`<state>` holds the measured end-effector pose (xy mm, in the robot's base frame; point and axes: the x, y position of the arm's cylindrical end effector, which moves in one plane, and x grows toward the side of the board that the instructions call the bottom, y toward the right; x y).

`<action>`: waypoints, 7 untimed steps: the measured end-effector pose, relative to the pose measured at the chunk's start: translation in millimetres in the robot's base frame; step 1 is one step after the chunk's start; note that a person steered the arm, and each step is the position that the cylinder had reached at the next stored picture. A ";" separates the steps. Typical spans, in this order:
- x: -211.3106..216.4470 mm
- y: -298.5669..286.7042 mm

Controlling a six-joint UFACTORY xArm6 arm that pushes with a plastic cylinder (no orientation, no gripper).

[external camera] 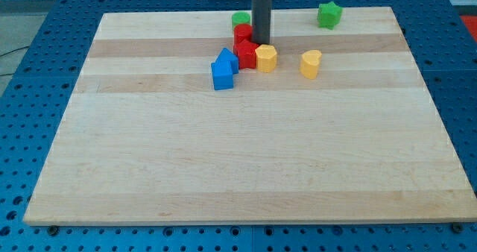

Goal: Push the red circle to the top left side of the board

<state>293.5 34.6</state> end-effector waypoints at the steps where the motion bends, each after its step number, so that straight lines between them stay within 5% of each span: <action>1: -10.0 37.1; 4: -48.2 -134.4; 6: 48.0 -126.1; 7: 12.2 -156.8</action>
<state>305.7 -122.2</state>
